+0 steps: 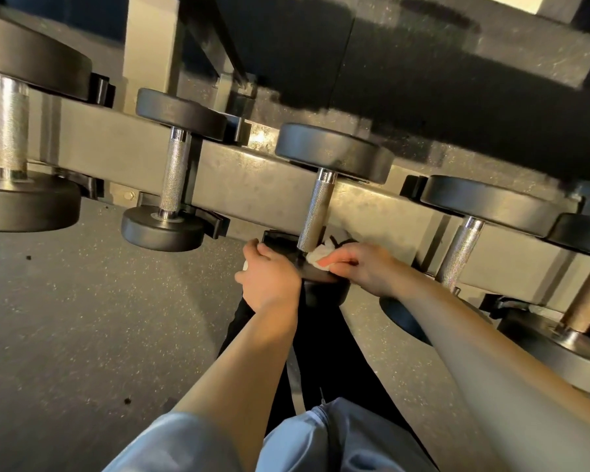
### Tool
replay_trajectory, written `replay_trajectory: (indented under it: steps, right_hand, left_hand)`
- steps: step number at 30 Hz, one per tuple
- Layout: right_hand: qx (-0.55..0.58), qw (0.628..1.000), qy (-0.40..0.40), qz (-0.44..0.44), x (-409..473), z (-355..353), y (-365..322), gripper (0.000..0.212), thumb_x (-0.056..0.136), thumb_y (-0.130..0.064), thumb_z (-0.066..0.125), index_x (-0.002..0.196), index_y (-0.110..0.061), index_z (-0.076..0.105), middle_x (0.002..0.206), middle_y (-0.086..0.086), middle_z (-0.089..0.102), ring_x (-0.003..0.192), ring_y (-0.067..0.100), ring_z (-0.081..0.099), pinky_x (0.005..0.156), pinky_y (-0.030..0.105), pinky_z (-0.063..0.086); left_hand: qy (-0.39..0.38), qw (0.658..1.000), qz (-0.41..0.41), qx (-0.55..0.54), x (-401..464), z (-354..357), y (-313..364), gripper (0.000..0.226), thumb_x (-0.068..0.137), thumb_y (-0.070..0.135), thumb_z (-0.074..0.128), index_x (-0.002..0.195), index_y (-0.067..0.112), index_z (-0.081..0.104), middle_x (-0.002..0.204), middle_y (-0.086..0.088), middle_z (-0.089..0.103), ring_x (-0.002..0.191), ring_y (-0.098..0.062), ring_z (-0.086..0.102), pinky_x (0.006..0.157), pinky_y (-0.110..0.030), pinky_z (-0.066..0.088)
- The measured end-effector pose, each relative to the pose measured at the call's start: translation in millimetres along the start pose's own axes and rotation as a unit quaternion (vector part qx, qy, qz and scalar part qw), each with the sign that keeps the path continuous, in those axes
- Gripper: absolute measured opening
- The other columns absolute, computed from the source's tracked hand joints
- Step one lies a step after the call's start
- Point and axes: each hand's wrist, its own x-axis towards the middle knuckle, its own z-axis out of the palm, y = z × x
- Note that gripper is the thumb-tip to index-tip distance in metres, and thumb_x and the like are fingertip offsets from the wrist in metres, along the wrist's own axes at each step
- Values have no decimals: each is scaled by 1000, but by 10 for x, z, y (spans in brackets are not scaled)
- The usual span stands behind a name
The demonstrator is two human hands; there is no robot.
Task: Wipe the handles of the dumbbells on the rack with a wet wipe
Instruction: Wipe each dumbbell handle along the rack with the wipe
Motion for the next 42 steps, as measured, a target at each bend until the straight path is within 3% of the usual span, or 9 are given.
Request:
replay_trajectory:
  steps: [4,7,12,20,22,26,31,40,42]
  right_hand:
    - [-10,994,58,-92,46,136,-185,21,94,-20,56,107,-18,73,116,3,65,108,15,56,93,23,39]
    - [-90,985,93,-114,189,216,-367,26,91,-12,51,69,-17,63,92,10,67,93,28,61,80,34,47]
    - [-279,955,99,-11,486,326,-658,25,90,-15,44,98,-18,68,105,7,67,99,29,62,80,31,49]
    - [-15,999,-3,-42,81,41,-226,28,96,-30,52,121,-27,66,131,-4,59,118,14,54,102,24,37]
    - [-23,1000,-9,-14,40,3,-115,29,97,-31,51,123,-31,63,132,-2,57,117,16,52,101,27,37]
    - [-41,999,1,-9,54,2,-8,28,98,-28,48,121,-35,63,111,-3,49,111,18,47,90,25,32]
    - [-5,1000,27,-14,98,31,65,25,97,-24,51,115,-35,66,95,-6,44,100,14,46,86,24,32]
    - [-41,996,69,-24,151,125,118,26,98,-22,49,116,-25,67,110,0,49,102,11,44,79,16,26]
    - [-33,997,59,-25,245,126,100,23,98,-20,48,100,-22,71,101,2,51,99,14,43,79,22,29]
  left_hand:
    - [13,1000,13,3,-8,3,-21,43,105,36,19,143,25,35,136,-22,44,111,-35,48,91,-38,33]
    - [20,1000,3,6,-3,7,-7,42,105,34,21,143,25,36,136,-22,44,116,-35,48,96,-39,33]
    - [16,1000,-3,9,-8,13,-5,42,106,35,19,143,27,35,136,-22,43,113,-35,49,83,-35,29]
    - [4,1000,20,22,45,-25,-36,37,104,30,26,137,27,43,133,-19,43,100,-33,49,94,-36,34]
    - [6,999,38,14,90,-19,-73,37,103,26,27,135,25,46,133,-17,44,94,-29,46,95,-35,34]
    - [49,992,109,-43,182,70,-192,37,100,17,35,129,21,57,135,-6,53,122,-25,48,103,-32,32]
    - [87,981,153,-83,166,143,-242,34,97,14,39,119,22,64,126,3,59,117,-19,51,93,-25,32]
    - [95,981,148,-87,166,146,-224,38,96,13,38,123,23,62,129,1,60,120,-20,51,96,-27,33]
    - [96,981,146,-85,164,146,-216,38,96,13,37,123,23,62,129,1,60,120,-20,51,97,-28,33]
